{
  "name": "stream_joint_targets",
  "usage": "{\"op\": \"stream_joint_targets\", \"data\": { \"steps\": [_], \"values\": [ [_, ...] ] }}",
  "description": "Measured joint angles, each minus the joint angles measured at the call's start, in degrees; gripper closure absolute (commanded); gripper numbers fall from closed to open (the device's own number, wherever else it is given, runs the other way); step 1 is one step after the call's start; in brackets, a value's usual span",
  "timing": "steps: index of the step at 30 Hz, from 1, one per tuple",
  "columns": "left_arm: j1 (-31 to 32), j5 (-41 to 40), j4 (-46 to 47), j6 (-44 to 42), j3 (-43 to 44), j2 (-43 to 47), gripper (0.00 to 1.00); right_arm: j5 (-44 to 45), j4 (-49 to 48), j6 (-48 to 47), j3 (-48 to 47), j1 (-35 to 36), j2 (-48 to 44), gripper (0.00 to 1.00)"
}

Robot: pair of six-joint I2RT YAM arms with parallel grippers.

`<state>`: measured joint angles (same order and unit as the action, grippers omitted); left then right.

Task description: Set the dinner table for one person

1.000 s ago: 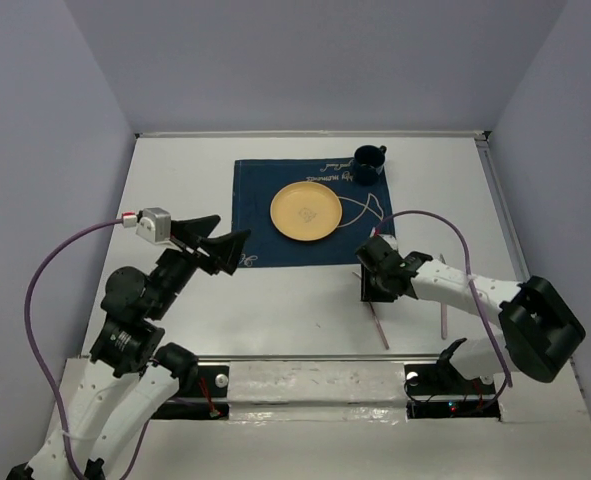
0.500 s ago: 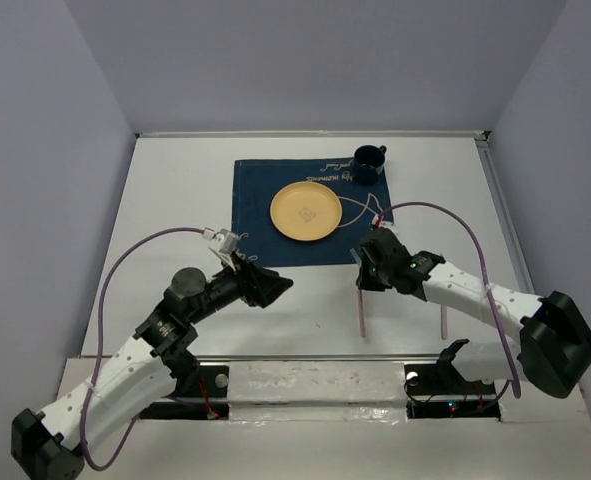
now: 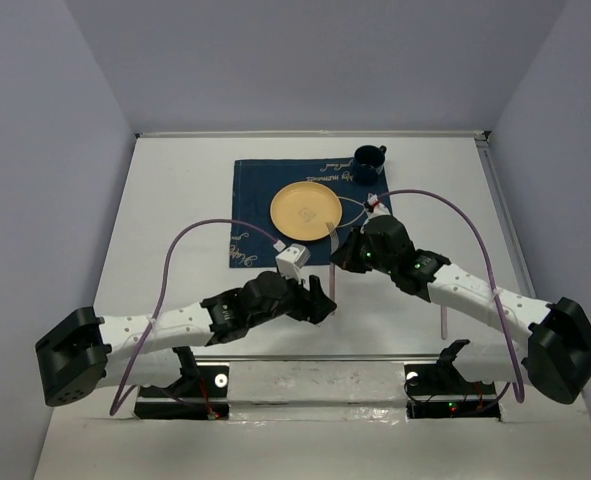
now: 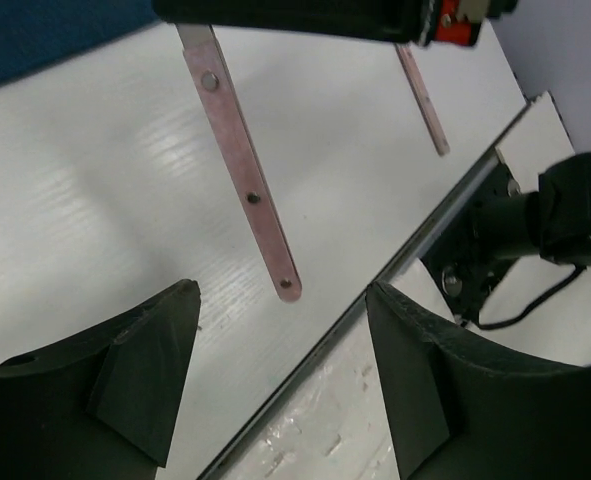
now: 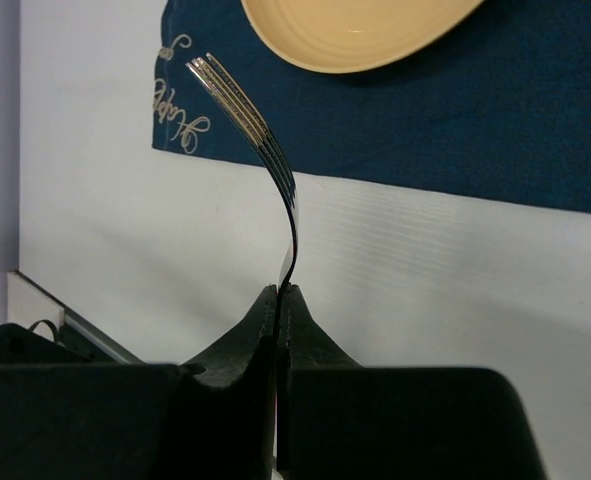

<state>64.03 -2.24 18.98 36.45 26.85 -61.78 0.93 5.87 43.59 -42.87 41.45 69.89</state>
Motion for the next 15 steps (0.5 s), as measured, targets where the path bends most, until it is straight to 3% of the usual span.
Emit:
{"op": "stream_joint_targets", "data": {
  "steps": [8, 15],
  "values": [
    [0.5, -7.2, 3.2, -1.3, 5.7, -8.3, 0.43, -3.4, -5.0, 1.2, 0.5, 0.2, 0.0, 1.0],
    [1.2, -13.2, 2.0, -3.6, 8.7, -14.2, 0.86, -4.6, -7.0, 1.5, 1.2, 0.2, 0.0, 1.0]
  ]
}}
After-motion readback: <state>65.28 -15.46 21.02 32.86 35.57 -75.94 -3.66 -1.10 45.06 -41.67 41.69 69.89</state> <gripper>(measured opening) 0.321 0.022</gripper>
